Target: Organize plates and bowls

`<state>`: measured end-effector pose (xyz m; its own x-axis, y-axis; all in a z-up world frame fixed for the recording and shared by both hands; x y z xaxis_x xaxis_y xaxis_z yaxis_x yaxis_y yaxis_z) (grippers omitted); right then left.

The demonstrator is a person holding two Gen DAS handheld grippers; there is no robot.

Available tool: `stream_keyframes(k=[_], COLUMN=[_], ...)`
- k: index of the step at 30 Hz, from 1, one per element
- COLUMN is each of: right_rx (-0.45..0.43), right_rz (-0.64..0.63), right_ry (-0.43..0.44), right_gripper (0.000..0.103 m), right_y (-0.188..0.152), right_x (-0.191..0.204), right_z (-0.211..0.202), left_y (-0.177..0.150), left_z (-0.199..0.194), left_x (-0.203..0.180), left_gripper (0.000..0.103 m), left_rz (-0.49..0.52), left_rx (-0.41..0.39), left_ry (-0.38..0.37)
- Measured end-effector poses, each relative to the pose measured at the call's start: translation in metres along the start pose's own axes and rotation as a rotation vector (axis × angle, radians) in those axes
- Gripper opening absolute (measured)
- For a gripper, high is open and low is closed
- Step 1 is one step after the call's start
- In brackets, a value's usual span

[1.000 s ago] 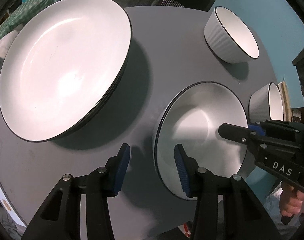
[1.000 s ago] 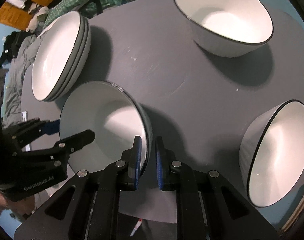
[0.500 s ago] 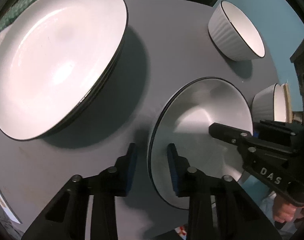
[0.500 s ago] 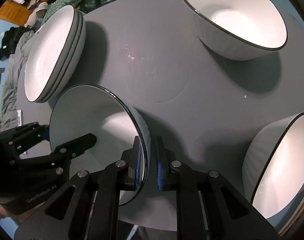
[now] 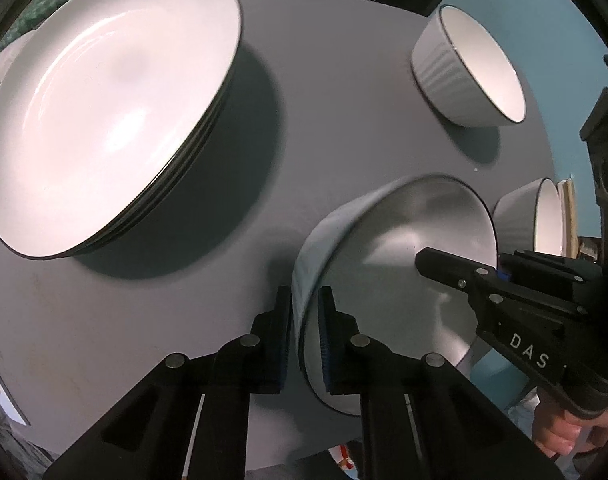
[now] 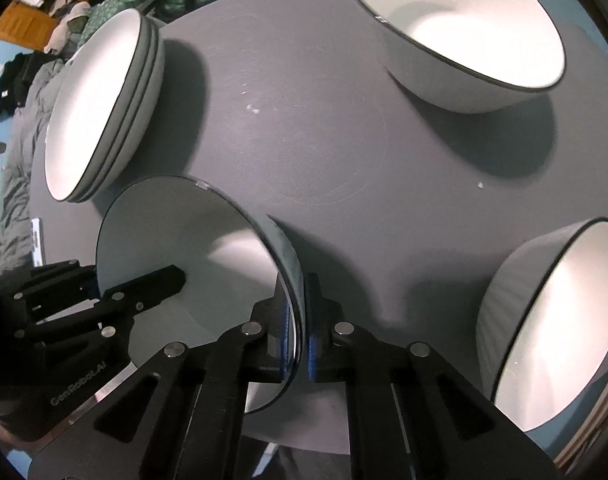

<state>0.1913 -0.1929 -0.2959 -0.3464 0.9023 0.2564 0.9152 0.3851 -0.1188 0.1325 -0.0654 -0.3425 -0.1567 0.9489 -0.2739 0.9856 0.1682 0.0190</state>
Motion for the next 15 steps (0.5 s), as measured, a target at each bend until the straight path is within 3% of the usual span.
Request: stream_keyframes(k=[15], right_rx=[-0.025], right_rz=[0.071], right_ry=[-0.014], right_gripper=[0.006], right_y=[0.020], right_x=[-0.014], right_z=[-0.050], left_y=[0.034], left_z=[-0.057], left_x=[-0.010], left_gripper=[0.012], left_rz=[0.038], left_rx=[-0.043], left_ry=[-0.030])
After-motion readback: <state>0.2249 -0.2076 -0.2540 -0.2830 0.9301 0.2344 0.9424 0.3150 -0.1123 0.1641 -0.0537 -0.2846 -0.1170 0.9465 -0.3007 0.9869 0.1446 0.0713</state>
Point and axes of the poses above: each gripper's, at about its wrist camera, not at the fingertips, and z roughly the way its jaws point, x to its left, y to its top, the point moved 9 cm from there along z, roughly the way its jaws point, and after that the axes turned 15 degrees about z, right-handed, at the moved point
